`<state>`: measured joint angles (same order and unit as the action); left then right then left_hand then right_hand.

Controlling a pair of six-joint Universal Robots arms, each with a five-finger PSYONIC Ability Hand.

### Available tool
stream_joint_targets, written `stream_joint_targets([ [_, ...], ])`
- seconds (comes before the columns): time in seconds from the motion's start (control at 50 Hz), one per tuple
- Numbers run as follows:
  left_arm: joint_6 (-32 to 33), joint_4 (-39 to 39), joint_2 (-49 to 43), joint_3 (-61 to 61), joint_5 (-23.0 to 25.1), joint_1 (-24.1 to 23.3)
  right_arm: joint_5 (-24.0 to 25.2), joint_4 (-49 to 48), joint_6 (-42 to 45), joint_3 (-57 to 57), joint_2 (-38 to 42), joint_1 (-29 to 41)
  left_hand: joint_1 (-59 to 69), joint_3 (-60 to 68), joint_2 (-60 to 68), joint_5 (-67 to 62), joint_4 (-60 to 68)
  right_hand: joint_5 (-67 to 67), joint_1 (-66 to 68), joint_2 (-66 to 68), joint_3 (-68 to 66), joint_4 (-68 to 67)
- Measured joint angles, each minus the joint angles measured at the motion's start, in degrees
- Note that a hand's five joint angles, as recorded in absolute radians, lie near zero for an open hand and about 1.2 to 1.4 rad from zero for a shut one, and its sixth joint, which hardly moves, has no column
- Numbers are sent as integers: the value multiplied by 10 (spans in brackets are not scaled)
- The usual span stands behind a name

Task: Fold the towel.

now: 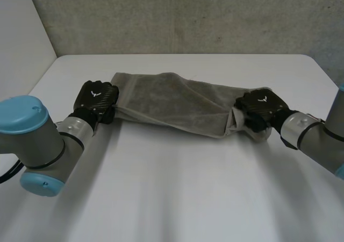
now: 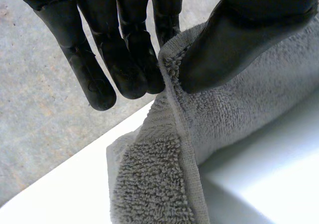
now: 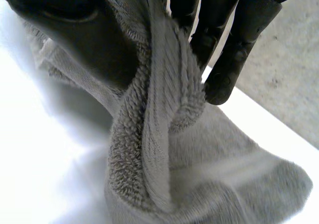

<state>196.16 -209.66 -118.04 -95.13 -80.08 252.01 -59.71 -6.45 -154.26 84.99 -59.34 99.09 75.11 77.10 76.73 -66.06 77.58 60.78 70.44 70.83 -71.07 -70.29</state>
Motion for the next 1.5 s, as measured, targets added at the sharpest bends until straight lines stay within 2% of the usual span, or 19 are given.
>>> stream_joint_targets([
  [0.02, 7, 2, 2, -1, 0, 0, -1, 1, 2, 7, -3, -5, 0, 0, 0, 0, 0, -22, -27, -26, 22, 21],
  [0.14, 21, 11, 12, -5, -1, 3, -13, 2, 4, 33, -9, -23, 0, 0, 0, 0, 0, -355, -340, -344, 347, 338],
  [0.2, 20, 12, 13, -10, -1, 5, -24, 2, 3, 39, -9, -29, 0, 0, 0, 0, 0, -409, -389, -388, 392, 384],
  [0.36, 16, 11, 10, -16, -1, 5, -81, 3, -7, 41, -11, -38, 0, 0, 0, 0, 0, -423, -404, -396, 406, 396],
  [0.42, 15, 10, 9, -16, -2, 4, -115, 6, -24, 42, -19, -38, 0, 0, 0, 0, 0, -424, -406, -400, 408, 398],
  [0.54, 14, 10, 7, -17, -3, 4, -169, 45, -64, 42, -50, -30, 0, 0, 0, 0, 0, -490, -465, -472, 474, 468],
  [0.66, 15, 11, 8, -21, -3, 4, -189, 119, -87, 43, -92, 2, 0, 0, 0, 0, 0, -551, -528, -513, 523, 523],
  [0.78, 15, 11, 12, -27, -3, 2, -195, 139, -116, 63, -130, 55, 0, 0, 0, 0, 0, -553, -535, -513, 526, 523],
  [0.9, 15, 11, 14, -28, -4, -1, -229, 101, -172, 93, -147, 101, 0, 0, 0, 0, 0, -553, -535, -513, 526, 523],
  [1.1, 15, 12, 14, -29, -4, -2, -324, -27, -241, 134, -132, 170, 0, 0, 0, 0, 0, -554, -535, -513, 532, 523],
  [1.26, 15, 12, 13, -30, -4, -4, -388, -100, -241, 126, -63, 212, 0, 0, 0, 0, 0, -554, -535, -513, 532, 523],
  [1.5, 15, 11, 11, -33, -2, -5, -431, -147, -240, 98, 27, 232, 0, 0, 0, 0, 0, -554, -535, -513, 532, 523],
])
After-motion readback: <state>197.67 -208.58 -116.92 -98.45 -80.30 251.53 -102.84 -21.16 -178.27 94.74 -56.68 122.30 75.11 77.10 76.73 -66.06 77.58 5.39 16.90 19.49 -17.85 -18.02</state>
